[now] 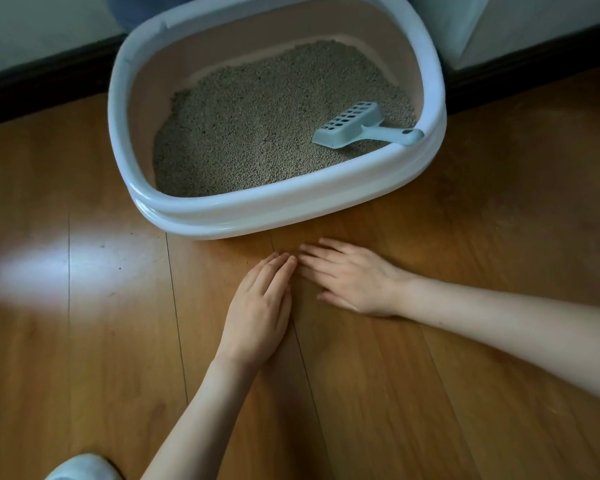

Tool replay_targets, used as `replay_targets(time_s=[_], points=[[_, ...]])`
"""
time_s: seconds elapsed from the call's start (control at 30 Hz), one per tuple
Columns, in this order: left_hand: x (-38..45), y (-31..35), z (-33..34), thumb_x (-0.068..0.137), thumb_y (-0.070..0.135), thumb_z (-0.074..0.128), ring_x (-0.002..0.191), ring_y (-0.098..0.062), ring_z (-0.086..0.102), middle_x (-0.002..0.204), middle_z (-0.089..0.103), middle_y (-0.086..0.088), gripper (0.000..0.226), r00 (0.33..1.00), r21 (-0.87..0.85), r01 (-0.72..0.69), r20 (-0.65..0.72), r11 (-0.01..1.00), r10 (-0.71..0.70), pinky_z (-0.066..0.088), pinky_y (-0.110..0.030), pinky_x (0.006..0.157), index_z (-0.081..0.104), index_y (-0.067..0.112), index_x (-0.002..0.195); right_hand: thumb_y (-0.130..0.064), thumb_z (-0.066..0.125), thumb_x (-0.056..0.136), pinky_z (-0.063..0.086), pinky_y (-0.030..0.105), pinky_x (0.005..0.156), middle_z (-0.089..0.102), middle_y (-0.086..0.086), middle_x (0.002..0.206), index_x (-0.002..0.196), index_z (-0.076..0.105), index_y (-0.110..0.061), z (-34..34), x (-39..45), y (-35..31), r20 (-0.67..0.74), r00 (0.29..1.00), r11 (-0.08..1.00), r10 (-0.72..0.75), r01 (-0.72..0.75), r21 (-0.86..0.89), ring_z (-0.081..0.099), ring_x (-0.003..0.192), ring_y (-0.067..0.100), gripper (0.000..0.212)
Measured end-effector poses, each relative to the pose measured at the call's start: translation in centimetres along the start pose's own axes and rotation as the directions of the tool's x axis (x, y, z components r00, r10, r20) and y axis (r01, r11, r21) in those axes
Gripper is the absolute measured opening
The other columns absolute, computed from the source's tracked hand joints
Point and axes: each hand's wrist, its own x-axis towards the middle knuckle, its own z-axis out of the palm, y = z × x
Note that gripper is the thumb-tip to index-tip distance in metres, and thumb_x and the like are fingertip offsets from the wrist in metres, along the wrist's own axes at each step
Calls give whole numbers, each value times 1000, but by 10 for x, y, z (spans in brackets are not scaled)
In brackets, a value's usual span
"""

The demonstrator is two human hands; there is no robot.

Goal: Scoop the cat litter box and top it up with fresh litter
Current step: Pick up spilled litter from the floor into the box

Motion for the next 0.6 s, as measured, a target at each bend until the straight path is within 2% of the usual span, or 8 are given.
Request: replay_targets(time_s=[0.1,0.17,0.2,0.27,0.33,0.37,0.47,0.6], points=[[0,3,-4,97,17,41,129,-22,48,135,57,-9,41,1000,-91,24,8,996,-23,31,-26,112,55,5,133,-36,31,98,24,39,115,40,11,149,144,40,-5,-1,-15,6,-20,997,995,79,-78,56,36,139,24,56],[2,15,-9,96,23,44,125,-15,52,131,60,-1,40,981,-393,183,11,901,-195,38,-24,106,58,11,132,-31,32,100,23,38,116,42,11,148,143,42,-5,-8,-28,12,-96,980,971,177,-158,179,35,139,23,51],[5,23,-10,95,25,46,120,-14,57,126,64,1,39,942,-614,289,47,735,-331,42,-24,103,59,14,130,-28,33,100,23,37,116,44,11,146,141,45,-5,-12,-33,15,-142,953,935,268,-222,277,36,139,23,48],[14,34,-12,93,27,45,113,-22,63,117,70,-5,38,814,-907,388,254,164,-523,47,-31,100,61,15,125,-24,36,100,26,36,116,48,11,142,137,49,-3,-17,-44,21,-194,857,809,477,-342,478,37,138,21,45],[19,43,-11,92,32,45,114,-32,63,120,68,-14,43,692,-860,345,504,-376,-518,45,-42,103,59,9,126,-25,36,99,29,38,114,49,9,142,137,50,-4,-15,-50,23,-157,803,725,575,-412,551,36,138,19,45],[21,46,-10,91,35,43,116,-33,62,123,66,-16,47,651,-782,308,589,-543,-479,43,-44,103,58,8,127,-26,35,99,30,40,114,48,10,143,138,49,-5,-11,-50,21,-130,812,734,569,-430,526,35,139,20,46],[20,50,-8,97,35,36,115,-33,63,128,63,-16,49,618,-613,164,674,-773,-405,41,-44,103,60,6,128,-27,34,99,24,40,117,41,10,148,141,44,-5,0,-44,11,-81,885,821,458,-387,419,29,142,20,49],[15,44,-4,98,34,36,111,-33,65,129,63,-15,49,623,-499,-11,674,-867,-396,41,-44,102,69,3,117,-23,35,99,22,35,118,42,11,147,141,45,-4,3,-35,-9,-82,943,850,321,-249,464,31,141,20,47]])
